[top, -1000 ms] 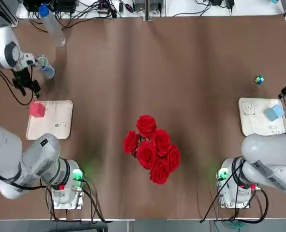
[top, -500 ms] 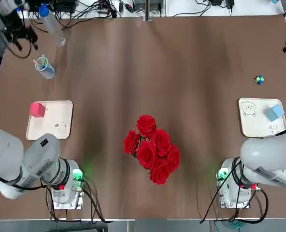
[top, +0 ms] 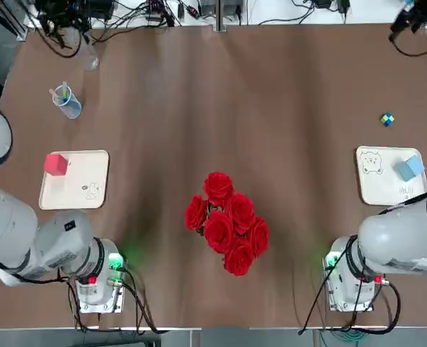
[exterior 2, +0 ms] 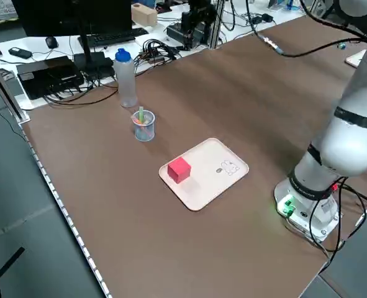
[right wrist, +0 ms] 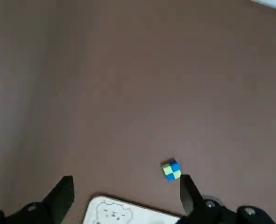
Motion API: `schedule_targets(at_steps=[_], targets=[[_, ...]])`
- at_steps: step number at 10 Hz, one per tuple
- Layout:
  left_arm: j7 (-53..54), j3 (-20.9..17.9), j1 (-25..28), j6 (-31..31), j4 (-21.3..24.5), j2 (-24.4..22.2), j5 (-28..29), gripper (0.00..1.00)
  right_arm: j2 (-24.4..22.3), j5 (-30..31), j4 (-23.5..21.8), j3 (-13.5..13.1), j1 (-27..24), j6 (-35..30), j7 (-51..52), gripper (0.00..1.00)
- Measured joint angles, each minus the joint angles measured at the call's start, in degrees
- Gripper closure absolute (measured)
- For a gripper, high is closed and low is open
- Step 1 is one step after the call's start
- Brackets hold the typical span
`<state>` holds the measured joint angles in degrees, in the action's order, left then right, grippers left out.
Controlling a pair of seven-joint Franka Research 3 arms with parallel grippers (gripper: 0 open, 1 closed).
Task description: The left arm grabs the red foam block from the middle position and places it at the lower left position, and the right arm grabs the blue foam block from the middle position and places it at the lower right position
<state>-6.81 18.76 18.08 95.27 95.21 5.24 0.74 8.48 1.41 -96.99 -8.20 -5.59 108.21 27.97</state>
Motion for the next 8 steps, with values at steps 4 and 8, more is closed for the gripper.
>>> schedule_targets(at_steps=[4, 8], targets=[[-0.06, -7.51, -11.79, -8.92, -9.76, 0.57, -0.2, 0.0, -0.55, 0.07, 8.35, 2.43, 3.68, -9.55, -14.01, 0.0], [-0.06, -8.79, -14.92, -9.55, -11.14, 0.96, -0.19, 0.0, -2.67, 0.09, 8.84, 4.46, 4.0, -10.3, -17.52, 0.0]])
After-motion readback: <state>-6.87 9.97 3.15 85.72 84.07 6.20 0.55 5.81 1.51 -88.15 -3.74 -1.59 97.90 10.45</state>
